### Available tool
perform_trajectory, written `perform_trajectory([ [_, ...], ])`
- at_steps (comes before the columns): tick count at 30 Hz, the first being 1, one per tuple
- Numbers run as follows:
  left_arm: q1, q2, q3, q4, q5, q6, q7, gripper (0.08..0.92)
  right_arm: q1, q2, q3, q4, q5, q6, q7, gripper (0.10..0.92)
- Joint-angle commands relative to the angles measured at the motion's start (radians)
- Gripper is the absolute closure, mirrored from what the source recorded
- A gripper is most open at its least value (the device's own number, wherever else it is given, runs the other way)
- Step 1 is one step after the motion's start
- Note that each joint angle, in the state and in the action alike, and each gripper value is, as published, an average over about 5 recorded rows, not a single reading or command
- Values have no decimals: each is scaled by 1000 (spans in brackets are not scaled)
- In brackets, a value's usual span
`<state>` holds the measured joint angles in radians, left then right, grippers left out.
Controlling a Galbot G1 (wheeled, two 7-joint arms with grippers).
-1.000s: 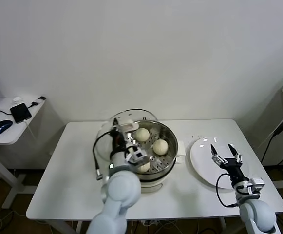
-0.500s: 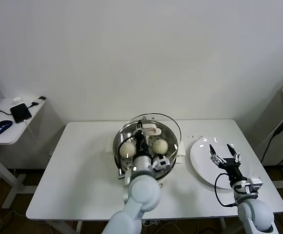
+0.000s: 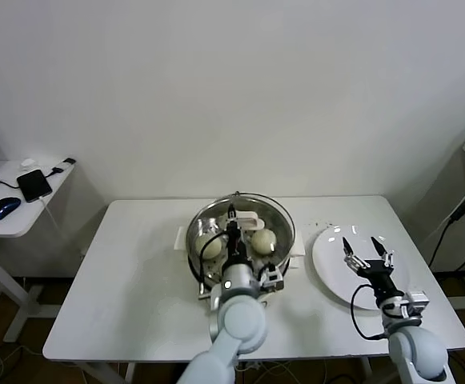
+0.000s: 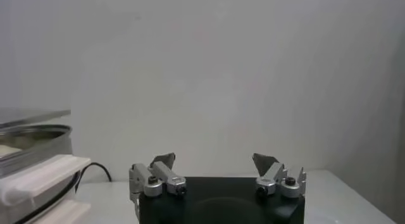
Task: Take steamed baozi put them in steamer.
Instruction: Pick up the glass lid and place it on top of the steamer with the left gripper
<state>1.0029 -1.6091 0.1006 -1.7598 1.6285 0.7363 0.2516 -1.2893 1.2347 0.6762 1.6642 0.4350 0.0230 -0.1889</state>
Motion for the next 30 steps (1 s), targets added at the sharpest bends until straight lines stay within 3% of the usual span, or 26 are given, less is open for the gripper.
perform_trajectory([
  [1,7,-49,-1,23,33,39,1,838,1,5,-4,-4,-2,5,0,203],
  [20,12,-49,-12,29,0,24,-1,838,8,12,-15,-8,-8,10,1,203],
  [30,19,-49,-24,44,17,-3,-55,838,6,12,-17,-10,-9,13,1,202],
])
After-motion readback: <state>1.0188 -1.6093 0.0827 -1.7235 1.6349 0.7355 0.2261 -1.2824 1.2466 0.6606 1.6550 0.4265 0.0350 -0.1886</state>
